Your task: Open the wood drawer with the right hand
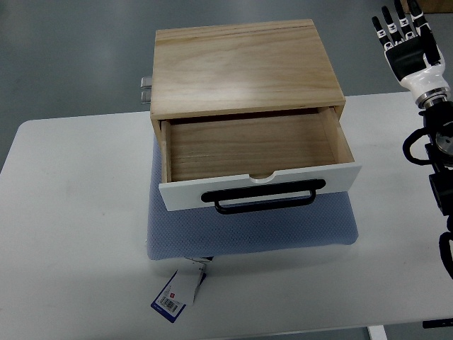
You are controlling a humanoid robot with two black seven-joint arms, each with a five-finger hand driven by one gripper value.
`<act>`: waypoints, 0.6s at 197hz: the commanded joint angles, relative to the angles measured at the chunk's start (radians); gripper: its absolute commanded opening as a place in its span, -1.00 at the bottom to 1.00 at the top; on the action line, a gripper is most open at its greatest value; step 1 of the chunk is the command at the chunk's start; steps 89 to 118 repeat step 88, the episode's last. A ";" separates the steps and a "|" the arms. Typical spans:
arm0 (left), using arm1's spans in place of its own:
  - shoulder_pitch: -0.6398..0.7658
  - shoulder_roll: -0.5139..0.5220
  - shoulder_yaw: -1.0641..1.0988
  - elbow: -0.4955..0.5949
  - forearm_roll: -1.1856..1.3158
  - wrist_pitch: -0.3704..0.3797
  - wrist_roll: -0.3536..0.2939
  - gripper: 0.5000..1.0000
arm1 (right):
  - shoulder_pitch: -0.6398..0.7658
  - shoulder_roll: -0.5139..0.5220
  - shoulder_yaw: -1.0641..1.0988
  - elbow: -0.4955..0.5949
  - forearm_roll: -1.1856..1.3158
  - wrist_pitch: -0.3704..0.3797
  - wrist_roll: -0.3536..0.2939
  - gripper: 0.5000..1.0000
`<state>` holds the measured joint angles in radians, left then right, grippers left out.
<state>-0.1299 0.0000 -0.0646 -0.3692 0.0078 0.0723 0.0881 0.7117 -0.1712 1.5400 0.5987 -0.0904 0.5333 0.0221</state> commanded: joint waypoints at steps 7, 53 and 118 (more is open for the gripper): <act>0.000 0.000 0.000 0.000 0.000 0.000 -0.001 1.00 | -0.020 0.010 -0.003 -0.005 -0.011 0.030 -0.001 0.78; 0.001 0.000 0.000 0.000 0.000 0.000 -0.001 1.00 | -0.020 0.012 -0.024 -0.059 -0.040 0.011 0.001 0.78; 0.001 0.000 0.002 -0.002 0.001 0.000 0.001 1.00 | -0.018 0.010 -0.024 -0.062 -0.055 -0.039 0.010 0.78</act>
